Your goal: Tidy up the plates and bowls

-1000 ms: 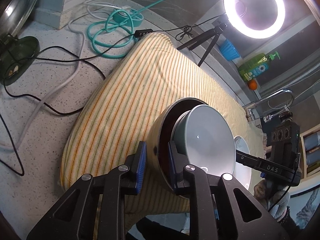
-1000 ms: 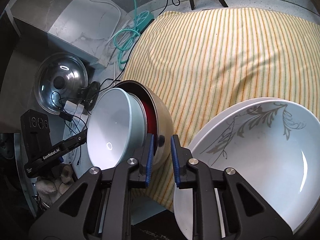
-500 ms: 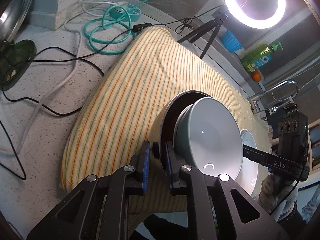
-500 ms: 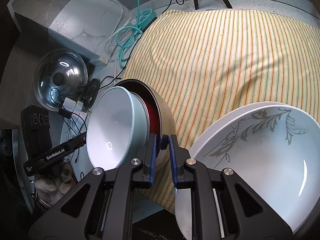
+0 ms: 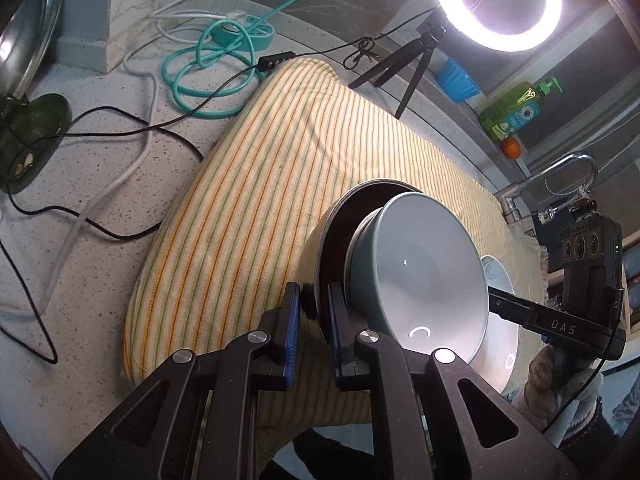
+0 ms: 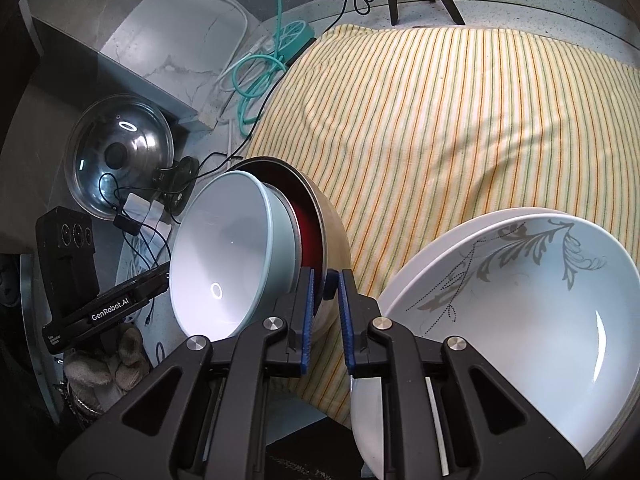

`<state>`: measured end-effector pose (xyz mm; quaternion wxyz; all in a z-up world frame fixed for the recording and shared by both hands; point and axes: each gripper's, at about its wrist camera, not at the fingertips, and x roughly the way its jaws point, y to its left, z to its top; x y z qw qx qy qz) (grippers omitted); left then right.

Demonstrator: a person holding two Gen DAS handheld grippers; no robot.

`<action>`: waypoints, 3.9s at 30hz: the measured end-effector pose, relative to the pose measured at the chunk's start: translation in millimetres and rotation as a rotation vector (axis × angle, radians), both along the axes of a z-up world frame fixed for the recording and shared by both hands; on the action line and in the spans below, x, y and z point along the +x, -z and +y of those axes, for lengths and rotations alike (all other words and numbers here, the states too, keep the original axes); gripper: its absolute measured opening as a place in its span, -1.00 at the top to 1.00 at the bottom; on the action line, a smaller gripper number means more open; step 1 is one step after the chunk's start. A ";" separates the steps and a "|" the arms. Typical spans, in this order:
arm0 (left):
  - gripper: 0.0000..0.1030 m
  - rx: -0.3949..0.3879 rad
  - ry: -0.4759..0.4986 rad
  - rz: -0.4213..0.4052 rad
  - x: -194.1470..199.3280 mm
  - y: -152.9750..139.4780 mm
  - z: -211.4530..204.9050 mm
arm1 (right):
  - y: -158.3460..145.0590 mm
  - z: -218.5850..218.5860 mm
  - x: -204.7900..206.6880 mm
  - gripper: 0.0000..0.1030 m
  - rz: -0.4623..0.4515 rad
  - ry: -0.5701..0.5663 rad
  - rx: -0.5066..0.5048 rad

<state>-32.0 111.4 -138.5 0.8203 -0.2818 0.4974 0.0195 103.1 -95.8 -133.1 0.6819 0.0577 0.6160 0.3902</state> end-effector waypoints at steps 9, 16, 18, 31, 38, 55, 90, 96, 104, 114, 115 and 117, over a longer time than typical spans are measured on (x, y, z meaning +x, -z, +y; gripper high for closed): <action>0.81 0.024 0.019 -0.053 3.1 -27.4 -9.6 | -27.3 -16.1 1.8 0.73 -0.029 0.019 0.036; 0.81 0.024 0.066 -0.099 11.6 -46.8 -29.8 | -50.1 -45.3 3.6 0.73 -0.056 0.058 0.056; 0.81 0.022 0.080 -0.110 14.6 -50.9 -37.3 | -55.8 -55.8 4.1 0.73 -0.062 0.074 0.061; 0.81 0.005 0.215 -0.129 37.3 -57.6 -95.9 | -68.8 -125.7 4.9 0.73 -0.078 0.194 0.046; 0.81 -0.010 0.281 -0.099 45.8 -46.4 -127.2 | -59.0 -162.0 1.8 0.73 -0.058 0.251 0.012; 0.80 -0.028 0.327 -0.044 46.2 -32.2 -157.5 | -37.3 -200.0 -9.2 0.74 -0.009 0.299 -0.016; 0.62 0.023 0.318 -0.049 40.0 -36.4 -157.2 | -42.6 -198.2 -11.9 0.37 -0.093 0.275 -0.087; 0.54 0.035 0.307 -0.057 33.5 -40.0 -152.1 | -50.4 -208.9 -15.9 0.13 -0.123 0.298 -0.092; 0.14 0.122 0.328 -0.101 18.2 -57.3 -160.9 | -67.6 -214.9 -31.4 -0.10 -0.215 0.287 -0.120; -0.39 0.297 0.342 -0.200 -2.9 -91.2 -185.0 | -103.6 -216.3 -54.1 -0.41 -0.345 0.258 -0.114; -0.40 0.316 0.340 -0.204 -4.3 -93.6 -187.3 | -106.3 -217.8 -55.6 -0.51 -0.349 0.260 -0.111; -0.41 0.343 0.332 -0.215 -6.9 -97.1 -189.9 | -110.0 -220.3 -57.7 -0.68 -0.359 0.266 -0.107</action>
